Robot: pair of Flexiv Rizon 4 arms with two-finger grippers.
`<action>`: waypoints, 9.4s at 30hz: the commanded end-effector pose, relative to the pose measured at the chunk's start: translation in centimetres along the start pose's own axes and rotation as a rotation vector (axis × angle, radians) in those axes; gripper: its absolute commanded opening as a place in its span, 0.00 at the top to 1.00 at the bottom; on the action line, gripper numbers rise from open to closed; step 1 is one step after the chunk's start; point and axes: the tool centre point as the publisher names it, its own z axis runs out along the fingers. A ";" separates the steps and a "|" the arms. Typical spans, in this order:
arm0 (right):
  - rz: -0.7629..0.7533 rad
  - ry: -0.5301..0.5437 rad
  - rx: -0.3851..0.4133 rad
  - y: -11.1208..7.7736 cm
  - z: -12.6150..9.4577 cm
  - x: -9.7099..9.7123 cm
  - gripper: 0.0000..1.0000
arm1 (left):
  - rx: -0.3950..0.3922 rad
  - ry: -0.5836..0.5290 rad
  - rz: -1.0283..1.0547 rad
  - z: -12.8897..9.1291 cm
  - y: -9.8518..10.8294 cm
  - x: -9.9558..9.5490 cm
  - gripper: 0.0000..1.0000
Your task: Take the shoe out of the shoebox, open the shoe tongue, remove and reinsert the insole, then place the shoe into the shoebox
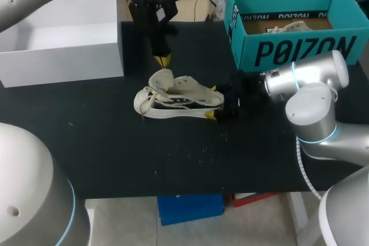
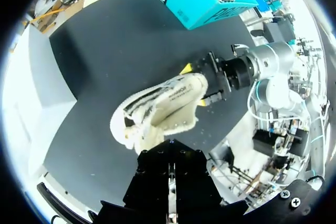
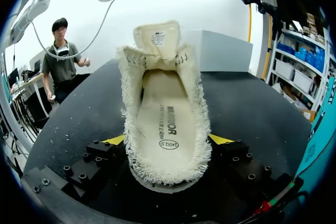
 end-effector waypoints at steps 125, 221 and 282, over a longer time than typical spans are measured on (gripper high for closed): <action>0.001 0.001 0.001 -0.1 -0.1 -0.2 1.00 | -0.192 0.072 1.149 17.4 -1.9 -1.0 1.00; 0.001 0.001 0.001 -0.1 -0.1 -0.2 1.00 | -0.272 -0.162 1.094 20.2 -2.4 -2.4 0.62; 0.001 0.001 0.001 -0.1 -0.1 -0.2 1.00 | 0.059 -0.950 0.885 18.6 -4.0 -7.2 1.00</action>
